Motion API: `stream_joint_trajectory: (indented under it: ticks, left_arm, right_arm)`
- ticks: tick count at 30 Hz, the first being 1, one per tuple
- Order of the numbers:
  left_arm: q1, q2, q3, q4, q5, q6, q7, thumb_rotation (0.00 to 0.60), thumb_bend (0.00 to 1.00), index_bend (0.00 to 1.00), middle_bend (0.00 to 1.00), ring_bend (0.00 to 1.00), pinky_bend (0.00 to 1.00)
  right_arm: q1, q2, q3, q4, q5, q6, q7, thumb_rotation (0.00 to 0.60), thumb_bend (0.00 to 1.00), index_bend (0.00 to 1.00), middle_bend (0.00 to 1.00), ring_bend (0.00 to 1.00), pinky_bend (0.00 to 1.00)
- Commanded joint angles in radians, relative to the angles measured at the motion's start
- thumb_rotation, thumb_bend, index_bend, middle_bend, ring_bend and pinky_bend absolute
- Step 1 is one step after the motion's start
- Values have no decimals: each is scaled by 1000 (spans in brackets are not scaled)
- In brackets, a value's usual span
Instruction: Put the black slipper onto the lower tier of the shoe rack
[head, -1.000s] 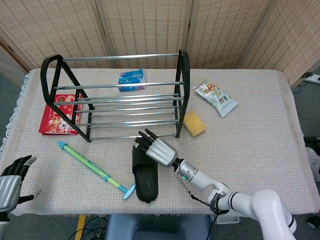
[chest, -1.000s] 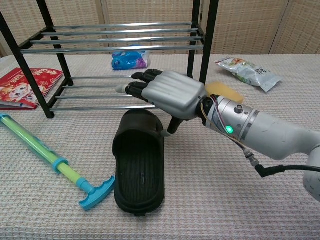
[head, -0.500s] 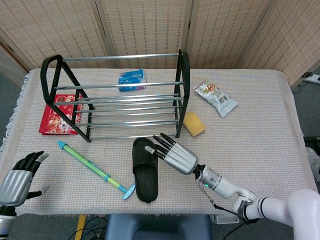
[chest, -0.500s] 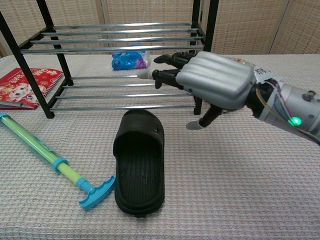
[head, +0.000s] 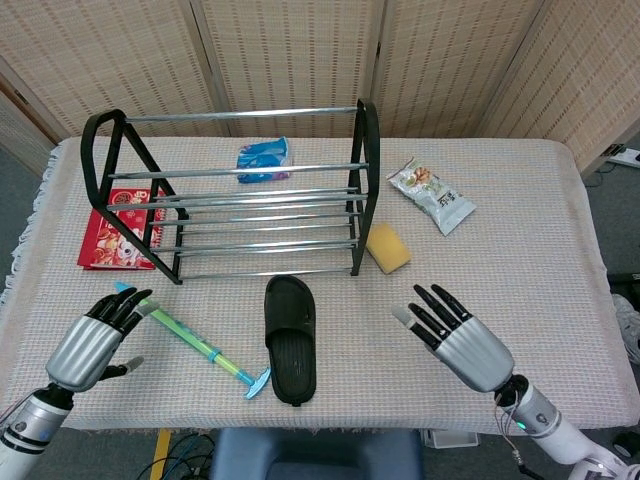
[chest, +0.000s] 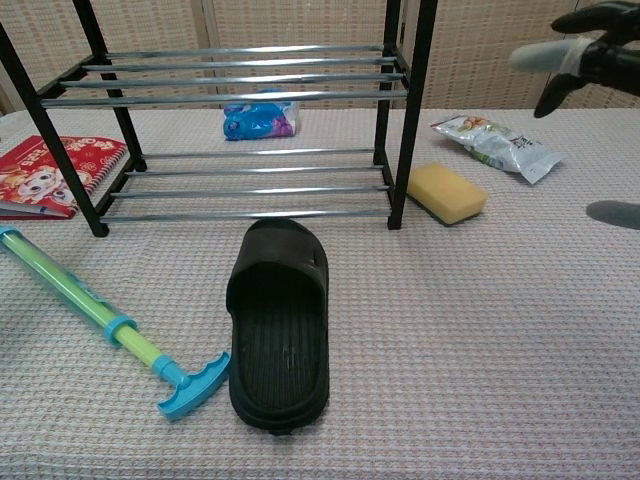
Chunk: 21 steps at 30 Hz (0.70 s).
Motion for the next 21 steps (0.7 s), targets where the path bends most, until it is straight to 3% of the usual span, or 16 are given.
stream_joint_trajectory:
  ticks: [1, 8, 15, 21]
  left_arm:
    - [-48, -19, 0, 25, 47, -25, -14, 600, 153, 223, 147, 138, 252]
    - [-144, -49, -2, 41, 123, -73, -18, 600, 153, 228, 154, 140, 251]
    - [-219, -93, -4, 57, 155, -115, -18, 600, 153, 228, 155, 141, 252]
    - [-288, -122, 4, 92, 183, -164, -24, 600, 152, 227, 155, 141, 251]
  right_arm:
    - [-76, 45, -11, 4, 60, 32, 15, 600, 208, 78, 306, 108, 206]
    - [-203, 74, -9, -9, 220, 31, 83, 600, 209, 78, 291, 108, 215]
    - [-281, 102, 31, -116, 402, -27, 73, 600, 208, 0, 155, 32, 178]
    - [-300, 120, 72, -151, 449, -50, 121, 600, 209, 0, 142, 17, 158]
